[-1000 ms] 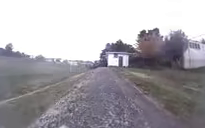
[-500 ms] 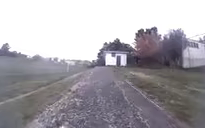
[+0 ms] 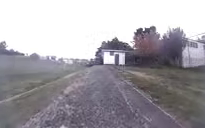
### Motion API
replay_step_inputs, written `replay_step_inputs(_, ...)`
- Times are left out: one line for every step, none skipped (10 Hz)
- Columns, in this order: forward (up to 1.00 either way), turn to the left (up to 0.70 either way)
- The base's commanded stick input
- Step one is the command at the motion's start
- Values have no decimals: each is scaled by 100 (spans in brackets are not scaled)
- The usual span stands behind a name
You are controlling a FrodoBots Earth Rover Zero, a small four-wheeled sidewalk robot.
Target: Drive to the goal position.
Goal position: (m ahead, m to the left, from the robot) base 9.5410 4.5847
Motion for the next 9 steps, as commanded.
replay_step_inputs(70,0)
replay_step_inputs(70,0)
replay_step_inputs(70,0)
replay_step_inputs(70,0)
replay_step_inputs(70,0)
replay_step_inputs(70,0)
replay_step_inputs(70,0)
replay_step_inputs(70,0)
replay_step_inputs(70,0)
